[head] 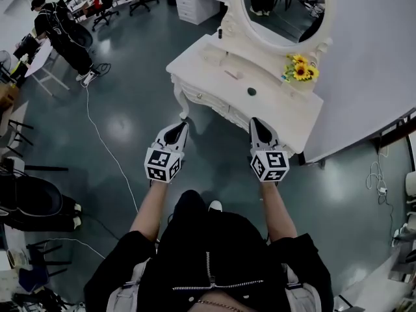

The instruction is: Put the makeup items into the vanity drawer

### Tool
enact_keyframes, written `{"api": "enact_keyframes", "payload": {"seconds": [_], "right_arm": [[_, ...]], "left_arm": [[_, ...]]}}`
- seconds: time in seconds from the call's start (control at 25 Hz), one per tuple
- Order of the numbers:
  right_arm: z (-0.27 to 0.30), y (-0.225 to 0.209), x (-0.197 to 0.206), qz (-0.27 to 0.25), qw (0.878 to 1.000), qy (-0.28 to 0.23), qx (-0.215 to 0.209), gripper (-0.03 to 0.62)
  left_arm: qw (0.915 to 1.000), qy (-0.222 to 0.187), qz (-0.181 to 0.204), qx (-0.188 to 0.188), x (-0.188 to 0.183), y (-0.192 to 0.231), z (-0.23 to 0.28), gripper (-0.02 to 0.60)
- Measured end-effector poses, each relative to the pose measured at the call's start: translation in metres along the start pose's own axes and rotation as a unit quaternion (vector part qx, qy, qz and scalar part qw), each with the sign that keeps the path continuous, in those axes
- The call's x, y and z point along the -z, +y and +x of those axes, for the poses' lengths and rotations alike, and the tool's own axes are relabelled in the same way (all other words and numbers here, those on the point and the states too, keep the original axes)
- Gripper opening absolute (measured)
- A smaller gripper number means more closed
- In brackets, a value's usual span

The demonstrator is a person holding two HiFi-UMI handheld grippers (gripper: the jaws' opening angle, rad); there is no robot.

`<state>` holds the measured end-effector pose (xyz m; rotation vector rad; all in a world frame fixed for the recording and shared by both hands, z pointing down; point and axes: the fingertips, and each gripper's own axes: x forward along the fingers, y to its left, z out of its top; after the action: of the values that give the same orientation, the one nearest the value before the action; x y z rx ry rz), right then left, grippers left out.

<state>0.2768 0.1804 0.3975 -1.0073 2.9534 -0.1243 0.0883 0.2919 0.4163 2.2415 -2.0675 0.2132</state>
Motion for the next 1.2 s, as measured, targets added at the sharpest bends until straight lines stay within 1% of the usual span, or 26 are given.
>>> {"api": "enact_keyframes", "payload": {"seconds": [0.24,0.48,0.76,0.92,1.04,1.2], "right_arm": [[0.037,-0.024,-0.001,-0.006,1.000,0.006,0.004,0.005],[0.083,-0.050,0.009,-0.011,1.000,0.018,0.022,0.005],[0.164,-0.092,0.016,-0.024,0.998,0.032,0.056,0.005],[0.210,-0.107,0.015,-0.024,0.994,0.042,0.094,0.005],[0.249,-0.119,0.012,-0.025,0.991,0.048,0.122,0.005],[0.305,-0.133,0.003,-0.035,0.989,0.044,0.135,0.005]], "left_arm": [[0.9999,-0.004,-0.010,0.007,-0.003,0.018,0.046,0.021],[0.9992,-0.001,-0.018,0.034,0.002,0.042,0.108,0.021],[0.9962,0.003,-0.021,0.085,0.003,0.086,0.211,0.021],[0.9916,0.010,-0.024,0.127,-0.003,0.119,0.269,0.021],[0.9874,0.003,-0.007,0.158,-0.017,0.144,0.310,0.021],[0.9831,-0.010,0.031,0.180,-0.038,0.177,0.360,0.021]]}}
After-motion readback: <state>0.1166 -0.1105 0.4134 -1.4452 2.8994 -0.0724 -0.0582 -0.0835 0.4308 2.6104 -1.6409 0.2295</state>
